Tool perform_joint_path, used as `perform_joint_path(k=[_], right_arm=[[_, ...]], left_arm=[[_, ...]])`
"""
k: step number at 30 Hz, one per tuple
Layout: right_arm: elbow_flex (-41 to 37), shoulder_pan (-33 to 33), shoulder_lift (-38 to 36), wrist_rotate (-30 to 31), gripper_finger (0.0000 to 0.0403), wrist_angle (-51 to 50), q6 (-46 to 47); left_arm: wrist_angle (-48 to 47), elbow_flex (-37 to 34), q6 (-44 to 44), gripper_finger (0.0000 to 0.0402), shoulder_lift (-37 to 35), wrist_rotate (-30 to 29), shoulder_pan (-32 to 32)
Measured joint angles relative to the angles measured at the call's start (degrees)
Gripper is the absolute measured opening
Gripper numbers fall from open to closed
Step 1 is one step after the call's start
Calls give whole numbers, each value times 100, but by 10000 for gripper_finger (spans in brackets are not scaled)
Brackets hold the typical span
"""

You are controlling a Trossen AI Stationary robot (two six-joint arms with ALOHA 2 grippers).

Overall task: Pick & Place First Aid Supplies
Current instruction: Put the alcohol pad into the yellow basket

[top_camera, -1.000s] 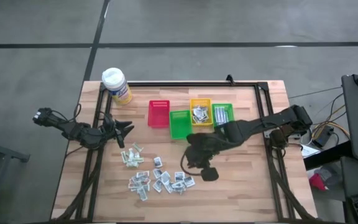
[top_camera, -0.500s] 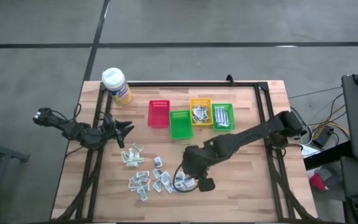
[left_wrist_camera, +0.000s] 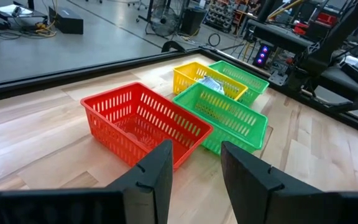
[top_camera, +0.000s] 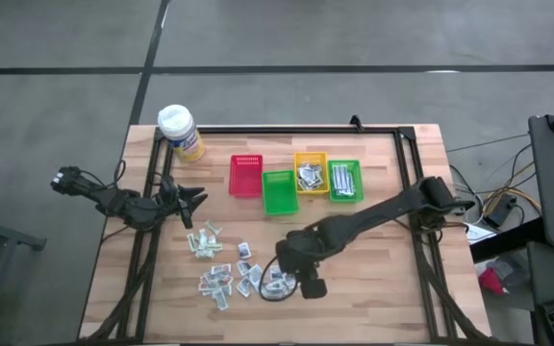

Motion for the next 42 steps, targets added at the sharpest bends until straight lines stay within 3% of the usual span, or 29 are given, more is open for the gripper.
perform_joint_path(k=[20,42], right_arm=[[0,-63,381,25,190,-42,-168],[546,-197,1272,325,194,-103,-653]], left_arm=[[0,-2,8,131,2,0,0],[0,-2,6,131,39,0,-1]])
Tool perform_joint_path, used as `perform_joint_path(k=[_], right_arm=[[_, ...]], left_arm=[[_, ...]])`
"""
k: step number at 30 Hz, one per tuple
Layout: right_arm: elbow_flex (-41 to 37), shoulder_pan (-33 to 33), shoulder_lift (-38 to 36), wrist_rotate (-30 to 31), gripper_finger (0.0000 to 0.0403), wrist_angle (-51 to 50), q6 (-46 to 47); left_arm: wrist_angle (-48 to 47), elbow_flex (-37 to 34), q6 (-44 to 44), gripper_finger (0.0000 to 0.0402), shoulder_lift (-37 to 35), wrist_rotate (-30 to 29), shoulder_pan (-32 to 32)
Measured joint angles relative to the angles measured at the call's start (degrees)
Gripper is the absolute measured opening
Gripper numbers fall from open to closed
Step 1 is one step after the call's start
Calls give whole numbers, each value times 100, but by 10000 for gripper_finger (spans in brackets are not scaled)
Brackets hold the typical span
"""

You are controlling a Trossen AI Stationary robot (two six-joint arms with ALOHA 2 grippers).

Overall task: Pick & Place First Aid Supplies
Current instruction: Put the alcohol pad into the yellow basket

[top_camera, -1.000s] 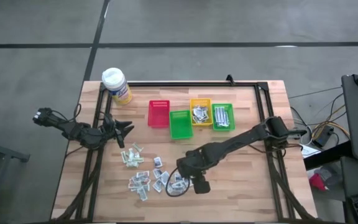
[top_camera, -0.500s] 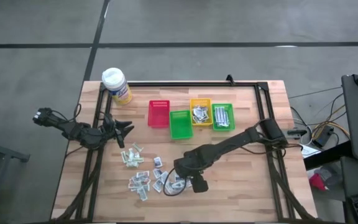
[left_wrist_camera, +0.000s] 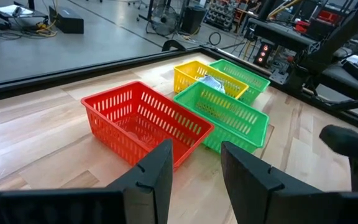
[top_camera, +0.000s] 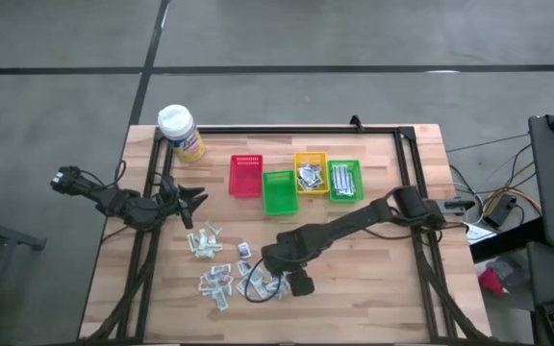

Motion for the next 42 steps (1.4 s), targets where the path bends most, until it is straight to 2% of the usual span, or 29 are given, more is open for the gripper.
perform_joint_path(k=[10,25,37,42], right_arm=[[8,4,116,-33,183,-78,86],[-223,7,113,-4,122,-142,381],[-356,-5,94,174,39,-121,498],[-365,9,85,506,10,-710,525]], left_arm=[[0,0,2,131,18,0,1],[-2,0,3,131,18,0,0],[-2,0,3,131,18,0,1],[-2,0,2,131,18,0,2]])
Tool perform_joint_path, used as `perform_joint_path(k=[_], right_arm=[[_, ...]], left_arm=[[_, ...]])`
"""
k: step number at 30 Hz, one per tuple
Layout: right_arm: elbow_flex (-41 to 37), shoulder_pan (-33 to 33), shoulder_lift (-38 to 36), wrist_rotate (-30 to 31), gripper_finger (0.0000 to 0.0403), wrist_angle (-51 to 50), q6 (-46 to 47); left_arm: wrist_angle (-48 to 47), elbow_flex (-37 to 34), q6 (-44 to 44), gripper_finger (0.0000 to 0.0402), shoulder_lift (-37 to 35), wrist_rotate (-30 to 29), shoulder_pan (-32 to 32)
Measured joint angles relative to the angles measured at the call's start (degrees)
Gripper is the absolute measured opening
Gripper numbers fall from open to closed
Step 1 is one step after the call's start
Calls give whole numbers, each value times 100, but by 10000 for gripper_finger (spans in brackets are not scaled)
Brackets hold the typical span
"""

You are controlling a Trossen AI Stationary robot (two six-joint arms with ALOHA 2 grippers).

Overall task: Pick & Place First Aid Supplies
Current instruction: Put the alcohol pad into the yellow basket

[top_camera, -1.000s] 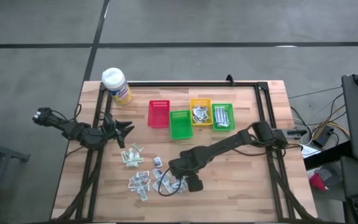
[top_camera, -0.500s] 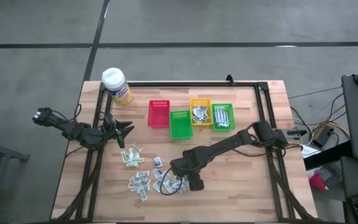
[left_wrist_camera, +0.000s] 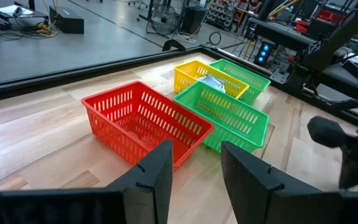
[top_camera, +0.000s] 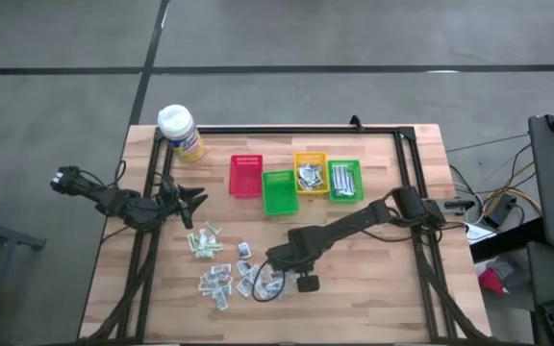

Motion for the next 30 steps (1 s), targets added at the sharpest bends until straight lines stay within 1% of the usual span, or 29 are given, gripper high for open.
perform_joint_path(k=[4,10,17,26,30], right_arm=[[-7,0,-12,209,8,-647,3],[-45,-8,-96,273,8,-1175,34],[-44,-100,-275,272,8,-1757,456],[-33,-279,-758,265,8,-1864,650],[-33,-377,-1147,259,8,-1848,650]], left_arm=[[0,0,0,131,0,0,-1],[0,0,0,131,0,-1,-2],[0,0,0,131,0,-2,0],[0,0,0,131,2,-2,-2],[0,0,0,131,2,0,-2]])
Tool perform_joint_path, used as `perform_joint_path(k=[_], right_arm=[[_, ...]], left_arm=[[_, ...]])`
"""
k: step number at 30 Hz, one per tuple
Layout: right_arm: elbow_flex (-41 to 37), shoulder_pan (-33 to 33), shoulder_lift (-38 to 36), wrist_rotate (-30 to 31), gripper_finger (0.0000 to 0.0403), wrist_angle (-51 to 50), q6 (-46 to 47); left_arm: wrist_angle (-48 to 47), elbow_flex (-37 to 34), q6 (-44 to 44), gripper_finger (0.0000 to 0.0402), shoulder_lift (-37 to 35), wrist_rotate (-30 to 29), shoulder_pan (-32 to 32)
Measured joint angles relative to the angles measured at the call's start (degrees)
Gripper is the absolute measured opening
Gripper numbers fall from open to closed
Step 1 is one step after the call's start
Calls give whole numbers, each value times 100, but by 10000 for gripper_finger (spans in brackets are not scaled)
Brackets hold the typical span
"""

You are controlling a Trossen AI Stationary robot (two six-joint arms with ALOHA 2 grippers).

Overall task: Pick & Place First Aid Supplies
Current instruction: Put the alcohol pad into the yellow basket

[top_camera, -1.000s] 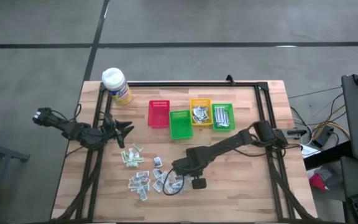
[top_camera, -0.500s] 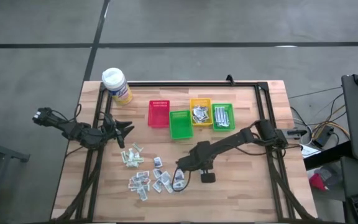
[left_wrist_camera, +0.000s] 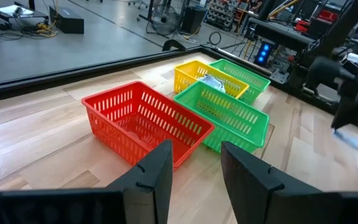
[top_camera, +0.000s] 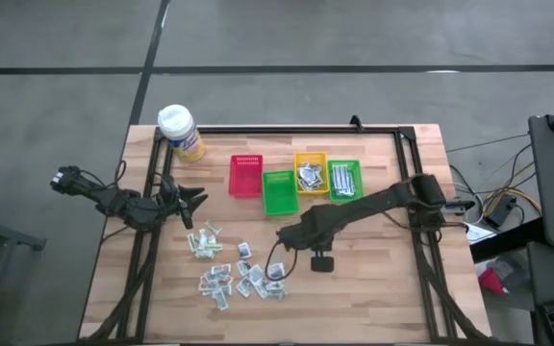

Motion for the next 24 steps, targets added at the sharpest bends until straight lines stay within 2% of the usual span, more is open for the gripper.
perform_joint_path(k=[16,24], right_arm=[[11,-597,-1640,13,8,440,-291],[11,-901,-1895,926,8,614,-724]], left_arm=[[2,0,0,131,0,-2,0],[2,-1,-2,131,0,-2,-1]])
